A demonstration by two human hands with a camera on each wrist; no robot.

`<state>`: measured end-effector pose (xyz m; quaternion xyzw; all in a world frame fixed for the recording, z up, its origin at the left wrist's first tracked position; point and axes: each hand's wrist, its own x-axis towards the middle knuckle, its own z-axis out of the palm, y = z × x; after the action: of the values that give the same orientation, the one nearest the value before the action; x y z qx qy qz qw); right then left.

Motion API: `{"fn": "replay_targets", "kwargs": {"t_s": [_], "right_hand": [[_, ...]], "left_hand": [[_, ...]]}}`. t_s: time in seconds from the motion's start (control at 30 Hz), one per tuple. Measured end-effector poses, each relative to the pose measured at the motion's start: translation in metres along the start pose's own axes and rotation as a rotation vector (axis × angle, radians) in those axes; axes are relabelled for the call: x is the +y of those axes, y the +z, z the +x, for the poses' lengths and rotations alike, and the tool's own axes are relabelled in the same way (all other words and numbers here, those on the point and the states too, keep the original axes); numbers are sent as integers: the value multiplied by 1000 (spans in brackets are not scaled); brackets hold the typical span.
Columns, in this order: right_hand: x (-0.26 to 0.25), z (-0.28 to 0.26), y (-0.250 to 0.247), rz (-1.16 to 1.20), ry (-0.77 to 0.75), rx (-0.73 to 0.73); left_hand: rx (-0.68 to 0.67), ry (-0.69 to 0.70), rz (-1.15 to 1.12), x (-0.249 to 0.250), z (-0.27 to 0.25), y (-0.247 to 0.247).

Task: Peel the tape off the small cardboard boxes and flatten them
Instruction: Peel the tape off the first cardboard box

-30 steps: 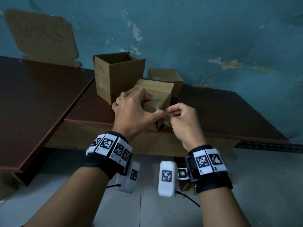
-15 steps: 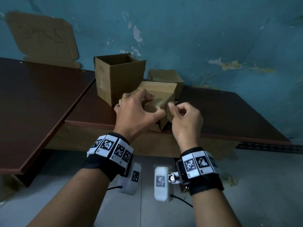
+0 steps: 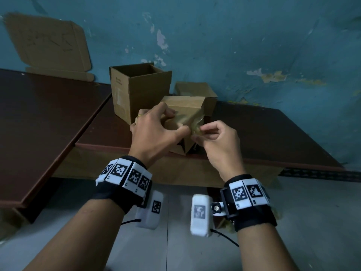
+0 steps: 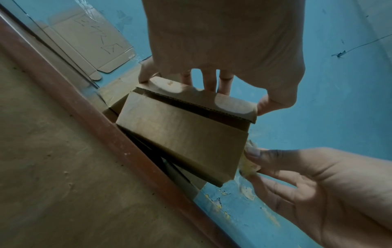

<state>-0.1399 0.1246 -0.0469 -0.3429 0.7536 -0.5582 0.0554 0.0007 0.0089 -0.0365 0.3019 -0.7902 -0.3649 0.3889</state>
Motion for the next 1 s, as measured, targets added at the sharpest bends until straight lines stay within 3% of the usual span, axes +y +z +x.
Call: {"fn": "replay_targets", "kwargs": {"t_s": [0.1,0.27,0.43,0.57,0.77,0.87,1.0], "right_hand": [[-3,0,2,-23,-13,62],[0,7,6,124,94,296],[6,14,7,118,104,505],[16,23,-10,96,165,682],[28,23,-19,-388,176,280],[29,18,-13,-526,257,59],[27,17,-12,-632,309,-2]], "left_hand": [[0,10,-7,1,0,1],[3,11,-29,5,-3,5],[-23,11,-53,7,-5,6],[55,-46,-138,0,3,-3],[97,-81,-239,-3,6,-13],[123,-102,-232,-2,5,-11],[119,-108,-218,0,3,-8]]}}
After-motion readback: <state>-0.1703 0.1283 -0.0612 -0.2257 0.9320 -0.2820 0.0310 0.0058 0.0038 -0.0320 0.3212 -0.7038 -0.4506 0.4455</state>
